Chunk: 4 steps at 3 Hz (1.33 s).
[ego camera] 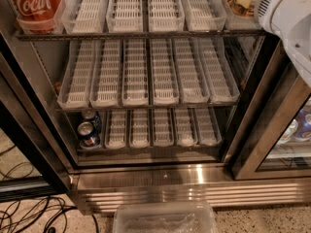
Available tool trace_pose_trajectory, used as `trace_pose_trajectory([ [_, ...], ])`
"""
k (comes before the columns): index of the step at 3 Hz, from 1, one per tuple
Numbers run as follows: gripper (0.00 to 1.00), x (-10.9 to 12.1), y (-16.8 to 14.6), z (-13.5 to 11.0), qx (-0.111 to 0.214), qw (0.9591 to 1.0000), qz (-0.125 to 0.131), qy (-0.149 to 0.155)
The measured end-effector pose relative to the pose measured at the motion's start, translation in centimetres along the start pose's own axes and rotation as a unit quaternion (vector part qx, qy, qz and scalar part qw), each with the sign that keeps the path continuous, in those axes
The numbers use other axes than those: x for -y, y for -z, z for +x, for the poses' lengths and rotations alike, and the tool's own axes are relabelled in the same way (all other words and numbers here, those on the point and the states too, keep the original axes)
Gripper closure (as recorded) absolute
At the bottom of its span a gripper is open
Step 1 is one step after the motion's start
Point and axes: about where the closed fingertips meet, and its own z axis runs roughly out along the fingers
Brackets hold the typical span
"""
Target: Pick orange can from top shelf of fridge
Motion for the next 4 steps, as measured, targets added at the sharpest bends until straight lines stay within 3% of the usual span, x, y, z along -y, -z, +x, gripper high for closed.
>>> trace_pose_trajectory([
  [2, 1.0, -1.5, 1.2, -0.2, -0.012, 0.9994, -0.029, 0.01],
  [4, 1.0, -1.9, 1.6, -0.2, -0.017, 0.999, -0.039, 0.01],
])
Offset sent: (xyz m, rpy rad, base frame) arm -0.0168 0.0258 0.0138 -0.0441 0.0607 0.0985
